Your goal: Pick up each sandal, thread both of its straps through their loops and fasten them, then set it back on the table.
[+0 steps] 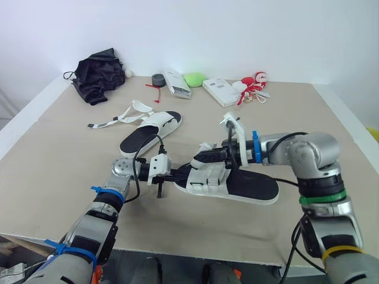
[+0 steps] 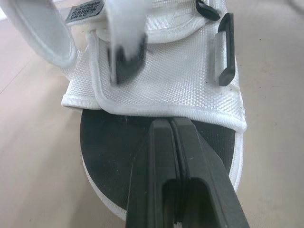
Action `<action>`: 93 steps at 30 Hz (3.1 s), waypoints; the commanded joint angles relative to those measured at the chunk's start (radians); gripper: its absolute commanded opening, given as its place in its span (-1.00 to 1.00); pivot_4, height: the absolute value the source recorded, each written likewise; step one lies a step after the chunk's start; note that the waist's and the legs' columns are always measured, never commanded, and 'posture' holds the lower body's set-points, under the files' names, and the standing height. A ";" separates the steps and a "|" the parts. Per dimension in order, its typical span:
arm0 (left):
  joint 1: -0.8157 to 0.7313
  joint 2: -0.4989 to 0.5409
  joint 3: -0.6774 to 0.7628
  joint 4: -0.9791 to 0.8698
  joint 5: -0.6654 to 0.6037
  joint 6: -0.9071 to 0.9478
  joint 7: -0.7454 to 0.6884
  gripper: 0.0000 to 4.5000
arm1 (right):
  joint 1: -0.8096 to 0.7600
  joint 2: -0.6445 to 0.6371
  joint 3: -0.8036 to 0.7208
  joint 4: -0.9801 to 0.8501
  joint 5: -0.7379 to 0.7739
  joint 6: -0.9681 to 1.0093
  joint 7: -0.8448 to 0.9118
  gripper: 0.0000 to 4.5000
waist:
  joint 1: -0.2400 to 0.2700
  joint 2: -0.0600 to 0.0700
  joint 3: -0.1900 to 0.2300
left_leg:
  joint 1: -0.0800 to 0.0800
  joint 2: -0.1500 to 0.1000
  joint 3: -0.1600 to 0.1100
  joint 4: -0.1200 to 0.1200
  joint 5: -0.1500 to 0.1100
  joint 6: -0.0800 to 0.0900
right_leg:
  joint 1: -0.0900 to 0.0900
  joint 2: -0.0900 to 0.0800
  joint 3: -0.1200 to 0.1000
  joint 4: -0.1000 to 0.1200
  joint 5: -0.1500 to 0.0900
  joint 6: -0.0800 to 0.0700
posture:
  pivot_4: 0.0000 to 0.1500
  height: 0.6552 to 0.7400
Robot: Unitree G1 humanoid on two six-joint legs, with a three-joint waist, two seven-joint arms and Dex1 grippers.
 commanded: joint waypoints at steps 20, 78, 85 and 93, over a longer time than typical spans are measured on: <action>0.085 0.016 -0.072 0.103 0.104 0.058 0.012 -1.00 | -0.076 -0.021 0.098 0.148 -0.093 -0.074 0.082 0.19 | 0.000 0.003 -0.001 | -0.002 0.000 -0.002 0.001 0.001 0.002 | 0.000 0.000 -0.004 0.001 0.001 0.000 | 1.00 1.00; 0.103 0.017 -0.068 0.090 0.095 0.063 0.022 -1.00 | 0.065 0.051 0.017 0.031 0.031 0.188 -0.012 -0.98 | 0.000 0.004 -0.002 | -0.004 0.000 -0.004 0.002 0.003 0.005 | 0.000 0.000 -0.006 0.001 0.004 -0.003 | 1.00 1.00; 0.110 0.015 -0.070 0.088 0.096 0.059 0.019 -1.00 | -0.022 0.082 -0.025 0.101 0.048 0.203 -0.023 -0.98 | 0.000 0.006 -0.003 | -0.003 0.000 -0.004 0.002 0.004 0.006 | -0.001 0.000 -0.006 0.001 0.004 -0.003 | 1.00 1.00; 0.120 0.015 -0.071 0.081 0.095 0.061 0.020 -1.00 | -0.039 0.081 -0.047 0.106 0.074 0.238 -0.020 -0.98 | 0.000 0.006 -0.003 | -0.003 0.000 -0.004 0.002 0.004 0.007 | 0.000 0.000 -0.006 0.002 0.005 -0.002 | 1.00 1.00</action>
